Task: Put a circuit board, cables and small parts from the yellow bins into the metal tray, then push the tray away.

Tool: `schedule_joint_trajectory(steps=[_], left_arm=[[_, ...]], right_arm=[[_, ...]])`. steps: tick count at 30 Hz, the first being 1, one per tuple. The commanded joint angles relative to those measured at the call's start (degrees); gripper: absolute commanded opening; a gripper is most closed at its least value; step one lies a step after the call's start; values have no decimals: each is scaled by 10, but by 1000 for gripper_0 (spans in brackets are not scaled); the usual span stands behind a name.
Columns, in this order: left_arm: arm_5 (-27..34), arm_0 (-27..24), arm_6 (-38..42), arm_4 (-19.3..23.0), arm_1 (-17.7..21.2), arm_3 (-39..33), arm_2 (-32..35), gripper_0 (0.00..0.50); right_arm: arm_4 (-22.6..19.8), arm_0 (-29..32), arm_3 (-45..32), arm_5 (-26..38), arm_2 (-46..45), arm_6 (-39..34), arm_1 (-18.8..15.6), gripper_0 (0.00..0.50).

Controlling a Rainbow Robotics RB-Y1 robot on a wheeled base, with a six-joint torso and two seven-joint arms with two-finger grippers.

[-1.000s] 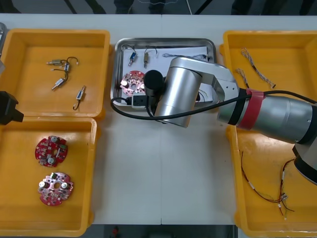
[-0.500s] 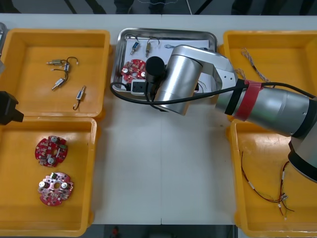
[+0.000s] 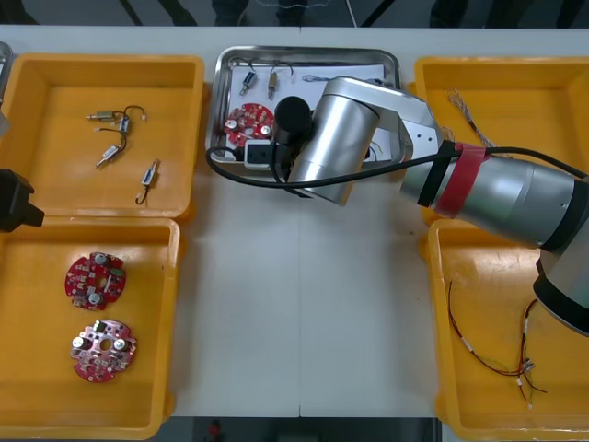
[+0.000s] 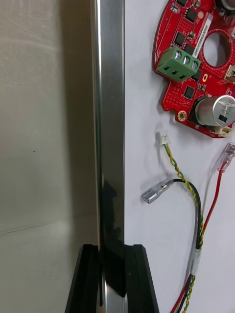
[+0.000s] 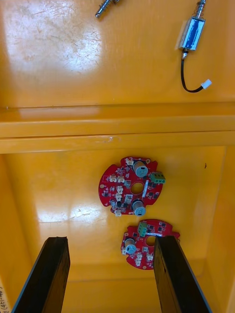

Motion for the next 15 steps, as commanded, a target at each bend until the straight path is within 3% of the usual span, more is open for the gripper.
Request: schedule_joint_trajectory(steps=[1,15], left_arm=[[-5,10,-23,4,26,-16,18,500],[-5,10,-23,4,26,-16,18,500]], right_arm=[[7,-39,16,-24,-21,21,14,0],[7,-52,88,-74,-26,30,36,0]])
